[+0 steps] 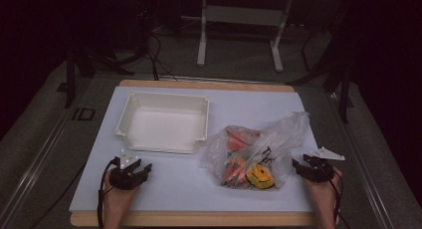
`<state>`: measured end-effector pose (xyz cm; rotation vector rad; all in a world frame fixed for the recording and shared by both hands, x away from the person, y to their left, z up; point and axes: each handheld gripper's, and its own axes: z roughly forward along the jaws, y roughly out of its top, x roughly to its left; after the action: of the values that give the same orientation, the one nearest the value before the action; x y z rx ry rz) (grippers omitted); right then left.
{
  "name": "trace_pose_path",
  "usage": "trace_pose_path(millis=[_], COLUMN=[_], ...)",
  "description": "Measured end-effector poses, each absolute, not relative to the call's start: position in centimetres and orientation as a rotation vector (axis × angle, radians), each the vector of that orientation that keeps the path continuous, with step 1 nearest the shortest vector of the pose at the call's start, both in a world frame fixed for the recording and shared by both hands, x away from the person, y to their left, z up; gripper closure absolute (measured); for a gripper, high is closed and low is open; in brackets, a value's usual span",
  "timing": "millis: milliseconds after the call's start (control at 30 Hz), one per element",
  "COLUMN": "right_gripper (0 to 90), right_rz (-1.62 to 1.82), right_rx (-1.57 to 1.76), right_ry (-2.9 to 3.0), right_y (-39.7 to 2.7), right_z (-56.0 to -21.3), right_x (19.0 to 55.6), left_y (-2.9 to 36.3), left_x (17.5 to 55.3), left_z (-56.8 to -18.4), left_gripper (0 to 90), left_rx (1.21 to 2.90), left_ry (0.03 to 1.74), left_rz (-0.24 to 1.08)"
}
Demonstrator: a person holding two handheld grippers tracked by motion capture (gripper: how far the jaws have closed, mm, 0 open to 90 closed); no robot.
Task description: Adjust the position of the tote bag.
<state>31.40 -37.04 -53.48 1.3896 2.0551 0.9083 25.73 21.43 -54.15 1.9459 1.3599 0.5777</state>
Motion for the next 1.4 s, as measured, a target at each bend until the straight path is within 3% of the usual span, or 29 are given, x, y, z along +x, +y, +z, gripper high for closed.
trace_pose_path(millis=[300,733,1400], right_gripper=[42.8,43.9,43.9], right_rz=[0.898,0.901,0.932], right_rx=[1.458,1.482,1.488], right_ry=[1.976,1.950,1.958], right_y=[-37.4,-37.5,-37.4], right_z=[-53.4,-53.3,-53.3], right_x=[31.4,31.2,30.8], left_y=[21.0,17.4,9.0], left_x=[25.2,25.0,29.6], left_z=[-53.8,-51.0,-47.7], left_gripper=[54.0,53.2,53.1], left_rx=[1.948,2.011,2.044], left_ry=[1.335,1.162,0.886], left_rz=[0.591,0.586,0.443])
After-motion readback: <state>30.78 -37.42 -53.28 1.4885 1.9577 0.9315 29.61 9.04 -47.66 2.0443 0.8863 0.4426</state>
